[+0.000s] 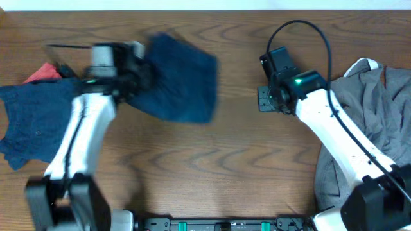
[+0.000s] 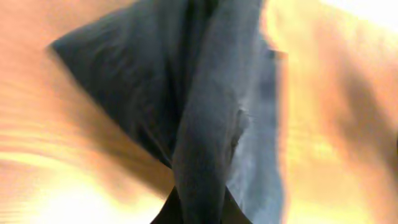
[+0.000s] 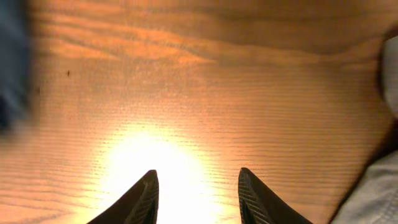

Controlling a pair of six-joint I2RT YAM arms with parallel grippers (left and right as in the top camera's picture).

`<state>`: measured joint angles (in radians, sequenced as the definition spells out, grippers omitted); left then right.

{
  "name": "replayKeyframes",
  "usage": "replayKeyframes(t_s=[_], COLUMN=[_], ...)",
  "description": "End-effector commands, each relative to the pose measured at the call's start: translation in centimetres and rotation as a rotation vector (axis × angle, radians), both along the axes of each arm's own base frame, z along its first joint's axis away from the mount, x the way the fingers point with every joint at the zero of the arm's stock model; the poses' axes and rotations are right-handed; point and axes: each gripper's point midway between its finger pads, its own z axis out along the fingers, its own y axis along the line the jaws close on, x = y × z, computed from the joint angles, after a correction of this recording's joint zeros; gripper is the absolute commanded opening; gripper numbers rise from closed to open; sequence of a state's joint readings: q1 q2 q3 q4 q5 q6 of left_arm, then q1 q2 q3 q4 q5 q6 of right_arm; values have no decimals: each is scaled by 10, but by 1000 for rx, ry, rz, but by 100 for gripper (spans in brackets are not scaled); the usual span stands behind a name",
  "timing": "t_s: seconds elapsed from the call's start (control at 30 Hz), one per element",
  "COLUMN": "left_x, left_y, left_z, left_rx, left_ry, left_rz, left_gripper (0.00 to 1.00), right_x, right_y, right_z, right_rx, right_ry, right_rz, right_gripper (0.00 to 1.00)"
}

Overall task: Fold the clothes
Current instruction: 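Carry the folded shorts left with the left gripper onto the left stack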

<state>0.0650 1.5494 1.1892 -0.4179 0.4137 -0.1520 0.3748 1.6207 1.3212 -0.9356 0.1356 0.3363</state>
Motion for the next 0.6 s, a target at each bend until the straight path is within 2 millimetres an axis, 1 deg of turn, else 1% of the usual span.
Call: replayKeyframes(t_s=[0.0, 0.1, 0.2, 0.27, 0.37, 0.57], left_x=[1, -7, -19, -28, -43, -64], left_y=[68, 116, 156, 177, 206, 248], left_z=[54, 80, 90, 89, 79, 58], left_rx=[128, 162, 178, 184, 183, 141], left_ry=[-153, -229, -247, -235, -190, -118], left_rz=[164, 275, 377, 432, 507, 646], left_gripper=[6, 6, 6, 6, 6, 6], right_x=[5, 5, 5, 5, 5, 5], right_y=[-6, -6, -5, -6, -6, -6], right_z=[18, 19, 19, 19, 19, 19], right_rx=[13, 13, 13, 13, 13, 13], right_ry=[-51, -50, -51, -51, -51, -51], right_rz=[-26, -25, -24, -24, -24, -25], right_gripper=[41, 41, 41, 42, 42, 44])
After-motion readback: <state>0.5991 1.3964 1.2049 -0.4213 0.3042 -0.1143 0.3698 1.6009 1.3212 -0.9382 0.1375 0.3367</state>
